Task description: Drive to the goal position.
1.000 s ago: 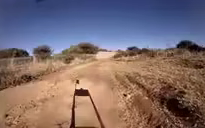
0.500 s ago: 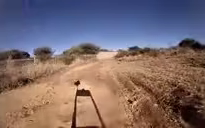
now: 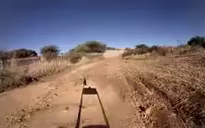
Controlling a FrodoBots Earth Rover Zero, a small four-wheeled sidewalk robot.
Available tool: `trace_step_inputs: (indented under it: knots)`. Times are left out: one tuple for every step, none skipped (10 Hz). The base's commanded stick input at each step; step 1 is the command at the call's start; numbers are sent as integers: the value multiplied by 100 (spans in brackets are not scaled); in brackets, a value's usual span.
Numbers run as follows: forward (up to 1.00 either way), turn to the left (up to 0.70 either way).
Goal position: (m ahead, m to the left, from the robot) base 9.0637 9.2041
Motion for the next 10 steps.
trace_step_inputs:
  knots:
    - [50,0]
    - [50,0]
    - [50,0]
    - [50,0]
    - [50,0]
    - [50,0]
    - [50,0]
    - [50,0]
    - [50,0]
    - [50,0]
